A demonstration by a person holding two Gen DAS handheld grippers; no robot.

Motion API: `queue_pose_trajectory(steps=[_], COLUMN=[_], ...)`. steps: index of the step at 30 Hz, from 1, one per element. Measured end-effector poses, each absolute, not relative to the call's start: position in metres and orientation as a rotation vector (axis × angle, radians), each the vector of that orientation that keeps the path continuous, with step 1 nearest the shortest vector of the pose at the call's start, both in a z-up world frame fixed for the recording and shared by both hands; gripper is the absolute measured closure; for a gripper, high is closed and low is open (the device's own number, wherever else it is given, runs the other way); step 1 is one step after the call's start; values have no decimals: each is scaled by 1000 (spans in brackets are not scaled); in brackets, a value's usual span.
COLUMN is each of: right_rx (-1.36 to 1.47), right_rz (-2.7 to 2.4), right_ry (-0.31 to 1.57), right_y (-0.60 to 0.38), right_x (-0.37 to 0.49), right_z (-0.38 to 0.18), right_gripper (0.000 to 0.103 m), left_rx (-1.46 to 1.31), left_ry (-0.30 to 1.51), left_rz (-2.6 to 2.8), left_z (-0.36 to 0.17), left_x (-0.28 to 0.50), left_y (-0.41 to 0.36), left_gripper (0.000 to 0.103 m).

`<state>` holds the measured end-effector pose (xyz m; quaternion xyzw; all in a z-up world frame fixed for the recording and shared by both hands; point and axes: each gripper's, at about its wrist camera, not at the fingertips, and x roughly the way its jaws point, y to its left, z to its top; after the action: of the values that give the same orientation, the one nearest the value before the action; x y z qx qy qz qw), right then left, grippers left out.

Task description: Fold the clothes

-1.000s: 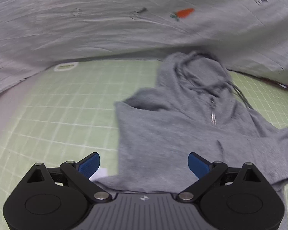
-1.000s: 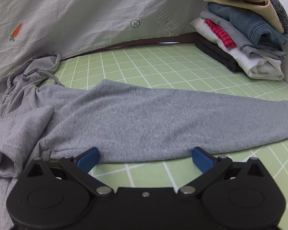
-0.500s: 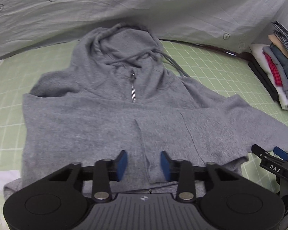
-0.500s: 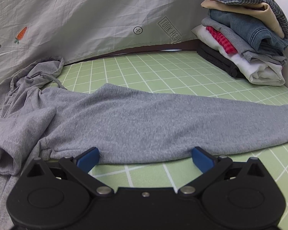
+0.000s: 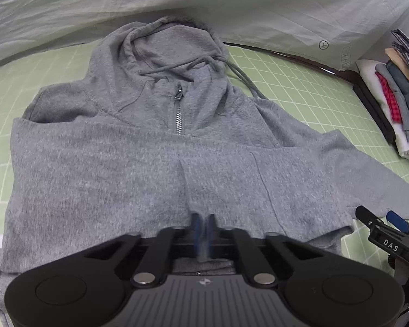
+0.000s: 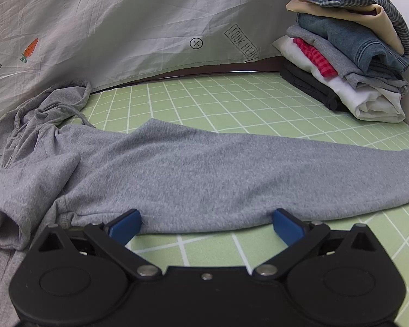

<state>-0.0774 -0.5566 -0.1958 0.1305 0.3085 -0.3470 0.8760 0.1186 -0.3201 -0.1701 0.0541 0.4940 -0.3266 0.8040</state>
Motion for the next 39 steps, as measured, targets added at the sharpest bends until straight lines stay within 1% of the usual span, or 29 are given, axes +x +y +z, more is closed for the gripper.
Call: queue_pose_trajectory(steps=[3,8,11,13,16,21,23,25,27,28,30,32,34,36,39], right_rx=[272,272,271,271,271,271,271,271,271,271,270,270,270,270,270], right_rz=[-723,-723,-722,-722,-722,-723,-722,-722,-722,-721,-721,-721,-720,-721,-721], right_ry=[644,644,645,645,645,645,645,645,645,645,645,645,645,645,645], right_y=[-557,-557,-558,-558,-557,-557,-558,-558,-558,-558,-558,-558,-559,-559,-558], right_x=[-77,-77,-77,-77,-77,-77,-77,-77,-77,-77,-77,-77,-77,-77,-77], right_z=[-196,-196,-196,-196,-196,-196,-196,-196,-196,-196,-196,-196,-195,-195,-195], right_gripper=[0,0,0,0,0,0,0,0,0,0,0,0,0,0,0], left_rx=[31,34,-4,20,51,74,79,60,60,65,71,75,75,80,130], left_ry=[1038,958,929,901,888,932,956,970,970,965,963,978,994,1001,990], left_rz=[-687,-591,-503,-439,-361,-255,-214,-196,-158,-144,-143,-120,-89,-105,-161], left_z=[-158,-131,-121,-117,-118,-133,-140,-143,-144,-143,-140,-138,-136,-134,-132], left_x=[122,124,133,137,146,156,156,154,151,148,145,144,143,139,130], left_y=[-303,-273,-246,-232,-213,-195,-192,-191,-193,-194,-197,-202,-207,-214,-231], left_gripper=[101,101,101,101,101,100,97,84,49,42,23,14,13,10,9])
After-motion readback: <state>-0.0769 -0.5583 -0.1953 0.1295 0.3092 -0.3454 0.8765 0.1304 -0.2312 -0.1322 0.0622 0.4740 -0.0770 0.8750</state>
